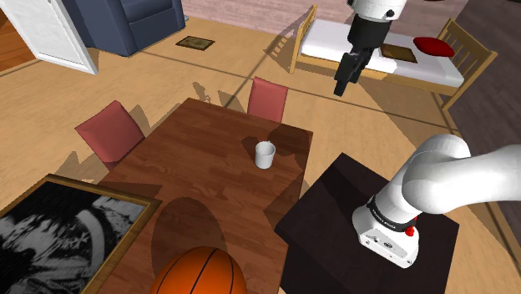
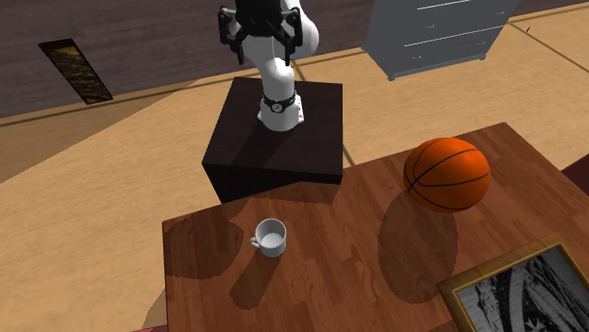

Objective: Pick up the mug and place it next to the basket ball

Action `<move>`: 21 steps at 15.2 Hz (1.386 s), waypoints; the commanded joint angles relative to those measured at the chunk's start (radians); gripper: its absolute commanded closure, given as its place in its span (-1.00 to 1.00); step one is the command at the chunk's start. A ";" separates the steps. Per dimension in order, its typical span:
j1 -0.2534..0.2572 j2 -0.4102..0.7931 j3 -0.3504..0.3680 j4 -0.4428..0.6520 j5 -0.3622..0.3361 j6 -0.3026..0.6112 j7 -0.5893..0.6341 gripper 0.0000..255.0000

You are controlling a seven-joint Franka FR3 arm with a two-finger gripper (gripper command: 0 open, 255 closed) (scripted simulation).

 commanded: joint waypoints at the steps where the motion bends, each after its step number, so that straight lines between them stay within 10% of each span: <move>1: 0.000 0.000 0.000 0.000 0.000 0.000 0.000 -1.00; 21: 0.014 0.538 0.093 -0.196 -0.036 0.721 0.012 -1.00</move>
